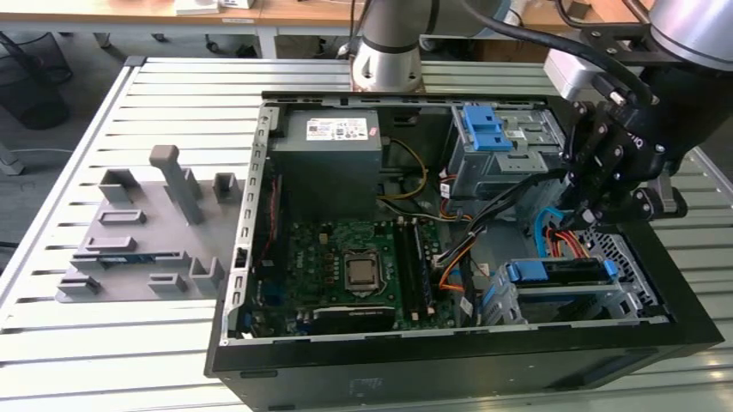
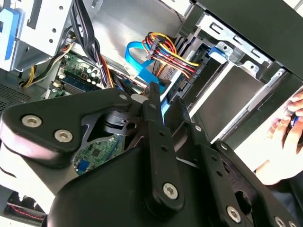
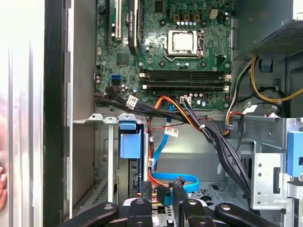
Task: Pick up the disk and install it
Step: 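Insert the second disk wire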
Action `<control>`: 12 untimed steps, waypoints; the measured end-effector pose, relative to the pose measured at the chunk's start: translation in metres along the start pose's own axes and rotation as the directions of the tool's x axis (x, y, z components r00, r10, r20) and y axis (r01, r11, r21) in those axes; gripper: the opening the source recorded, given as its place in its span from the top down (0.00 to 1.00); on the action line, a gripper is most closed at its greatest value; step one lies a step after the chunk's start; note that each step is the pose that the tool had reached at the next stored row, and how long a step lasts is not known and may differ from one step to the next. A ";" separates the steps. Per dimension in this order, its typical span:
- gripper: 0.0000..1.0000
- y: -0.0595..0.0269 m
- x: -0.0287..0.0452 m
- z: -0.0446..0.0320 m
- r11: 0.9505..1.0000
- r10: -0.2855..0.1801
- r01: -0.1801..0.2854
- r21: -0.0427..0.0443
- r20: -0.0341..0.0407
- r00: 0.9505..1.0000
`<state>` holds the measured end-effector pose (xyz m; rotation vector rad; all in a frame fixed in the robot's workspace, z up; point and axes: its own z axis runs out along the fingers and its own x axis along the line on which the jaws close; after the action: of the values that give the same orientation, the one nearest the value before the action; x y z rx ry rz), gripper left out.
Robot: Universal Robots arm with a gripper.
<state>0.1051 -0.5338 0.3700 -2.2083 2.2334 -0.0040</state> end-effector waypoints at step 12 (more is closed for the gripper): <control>0.83 -0.0007 -0.0076 0.0117 1.000 0.000 0.000 -0.007 0.000 1.000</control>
<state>0.1059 -0.5263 0.3583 -2.2120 2.2373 0.0042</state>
